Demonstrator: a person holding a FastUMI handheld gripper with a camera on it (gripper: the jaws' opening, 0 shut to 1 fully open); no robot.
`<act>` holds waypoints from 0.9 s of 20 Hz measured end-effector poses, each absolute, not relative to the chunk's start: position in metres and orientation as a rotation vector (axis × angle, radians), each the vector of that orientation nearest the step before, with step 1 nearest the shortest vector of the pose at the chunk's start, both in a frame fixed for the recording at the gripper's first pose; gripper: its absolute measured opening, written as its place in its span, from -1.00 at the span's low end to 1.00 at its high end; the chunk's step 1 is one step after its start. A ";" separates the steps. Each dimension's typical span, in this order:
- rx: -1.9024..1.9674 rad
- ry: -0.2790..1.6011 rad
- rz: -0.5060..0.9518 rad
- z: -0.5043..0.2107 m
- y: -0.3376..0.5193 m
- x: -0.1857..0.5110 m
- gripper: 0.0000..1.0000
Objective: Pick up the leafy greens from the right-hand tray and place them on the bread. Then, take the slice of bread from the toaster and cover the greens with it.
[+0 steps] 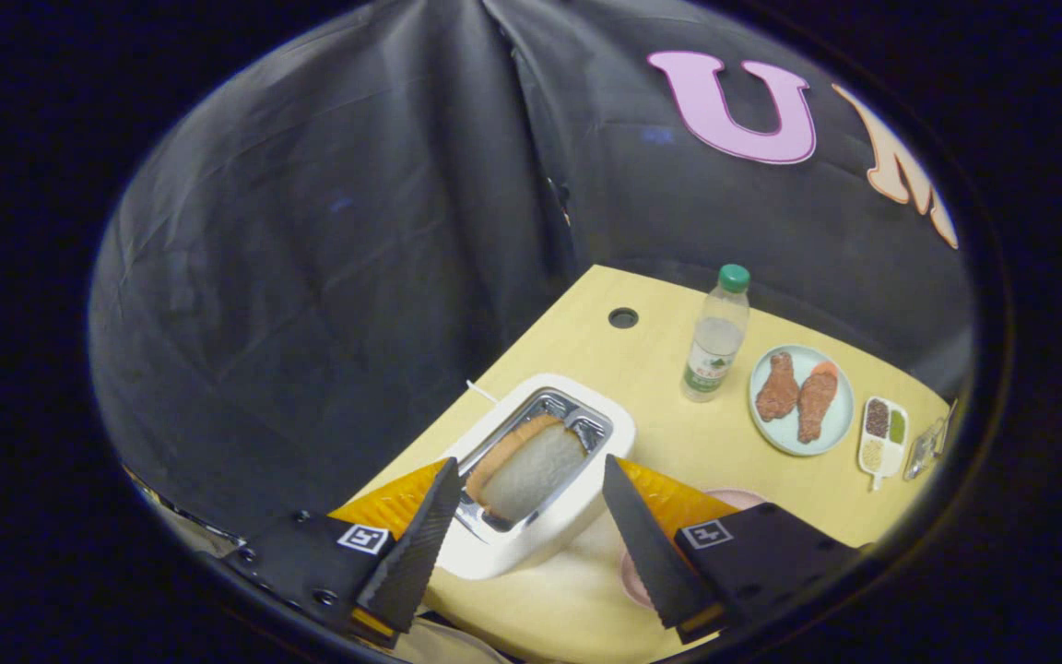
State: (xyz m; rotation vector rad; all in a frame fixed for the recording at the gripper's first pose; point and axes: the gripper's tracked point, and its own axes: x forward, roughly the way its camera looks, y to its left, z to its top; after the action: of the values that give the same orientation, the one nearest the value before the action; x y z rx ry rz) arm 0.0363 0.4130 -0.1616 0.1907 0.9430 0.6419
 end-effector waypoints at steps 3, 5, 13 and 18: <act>0.197 0.971 0.635 -0.175 0.431 0.041 0.96; 0.186 0.994 0.639 -0.184 0.440 0.040 0.95; 0.083 1.057 0.636 -0.206 0.444 0.031 0.12; 0.102 1.008 0.605 -0.198 0.434 0.036 -0.82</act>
State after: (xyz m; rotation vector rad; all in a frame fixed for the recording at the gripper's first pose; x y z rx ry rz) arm 0.0362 0.4340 -0.1977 0.1023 1.0082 0.6045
